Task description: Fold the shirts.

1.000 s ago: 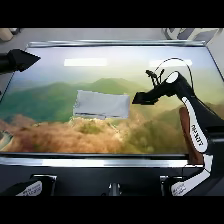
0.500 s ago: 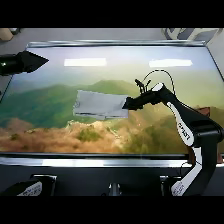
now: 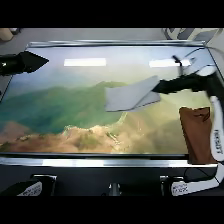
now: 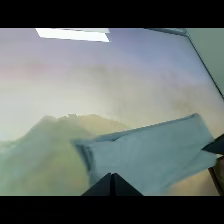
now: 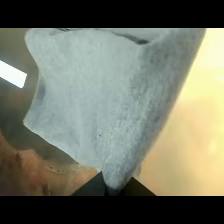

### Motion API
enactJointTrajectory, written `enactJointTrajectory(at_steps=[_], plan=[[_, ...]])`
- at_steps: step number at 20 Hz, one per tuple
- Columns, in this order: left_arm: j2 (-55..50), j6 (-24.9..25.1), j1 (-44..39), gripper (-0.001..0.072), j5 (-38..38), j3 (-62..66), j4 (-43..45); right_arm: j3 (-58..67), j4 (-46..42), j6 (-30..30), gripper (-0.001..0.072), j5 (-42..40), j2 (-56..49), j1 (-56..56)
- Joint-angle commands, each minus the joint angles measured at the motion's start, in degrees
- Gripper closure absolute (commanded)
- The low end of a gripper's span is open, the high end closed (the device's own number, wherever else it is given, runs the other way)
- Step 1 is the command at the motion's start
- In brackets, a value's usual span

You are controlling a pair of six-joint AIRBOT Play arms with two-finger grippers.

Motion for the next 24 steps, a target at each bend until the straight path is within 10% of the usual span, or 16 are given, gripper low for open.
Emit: enactJointTrajectory(at_steps=[1,13,24], plan=[[0.0,1.0,0.0,0.0671,0.0,0.0,1.0,0.3,-4.1,0.7,0.0694,6.6,9.4,-14.8],[0.0,6.1,0.0,0.0671,0.1,0.0,1.0,8.2,-4.7,2.5,0.0693,23.1,15.7,-40.5],[0.0,7.6,0.1,0.0671,0.5,0.1,1.0,-12.7,-39.4,1.2,0.0692,25.1,19.4,-40.5]])
